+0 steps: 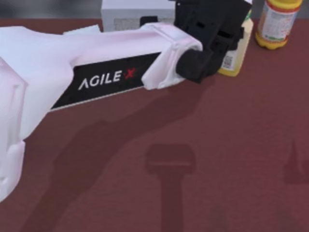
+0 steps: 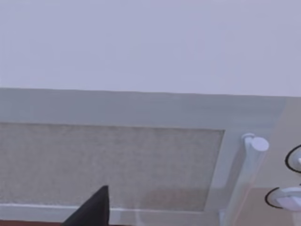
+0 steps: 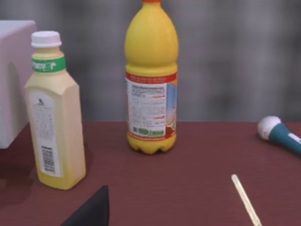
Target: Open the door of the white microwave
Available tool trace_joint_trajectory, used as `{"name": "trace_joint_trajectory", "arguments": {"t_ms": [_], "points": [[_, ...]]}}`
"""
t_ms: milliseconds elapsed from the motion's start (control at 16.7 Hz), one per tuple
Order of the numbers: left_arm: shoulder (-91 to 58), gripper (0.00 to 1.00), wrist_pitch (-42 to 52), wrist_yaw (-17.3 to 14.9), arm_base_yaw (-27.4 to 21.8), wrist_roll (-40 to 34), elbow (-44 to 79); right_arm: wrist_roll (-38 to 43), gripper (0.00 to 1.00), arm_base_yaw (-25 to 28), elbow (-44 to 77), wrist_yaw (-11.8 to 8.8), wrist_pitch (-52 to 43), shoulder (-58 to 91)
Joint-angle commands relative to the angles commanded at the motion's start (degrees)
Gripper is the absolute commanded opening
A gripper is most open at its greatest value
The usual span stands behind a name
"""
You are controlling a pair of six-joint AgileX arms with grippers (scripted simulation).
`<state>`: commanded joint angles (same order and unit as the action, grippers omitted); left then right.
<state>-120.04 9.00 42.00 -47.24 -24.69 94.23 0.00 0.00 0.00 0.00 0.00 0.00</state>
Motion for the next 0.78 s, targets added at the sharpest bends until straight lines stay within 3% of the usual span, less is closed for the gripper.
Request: {"name": "trace_joint_trajectory", "arguments": {"t_ms": [540, 780], "points": [[-12.5, 1.00, -2.4, -4.6, 5.2, 3.9, 12.7, 0.0, 1.00, 0.0, 0.0, 0.0, 0.0, 0.0], [-13.5, 1.00, -2.6, -5.1, 5.7, 4.3, 13.7, 0.0, 1.00, 0.0, 0.0, 0.0, 0.0, 0.0]]}}
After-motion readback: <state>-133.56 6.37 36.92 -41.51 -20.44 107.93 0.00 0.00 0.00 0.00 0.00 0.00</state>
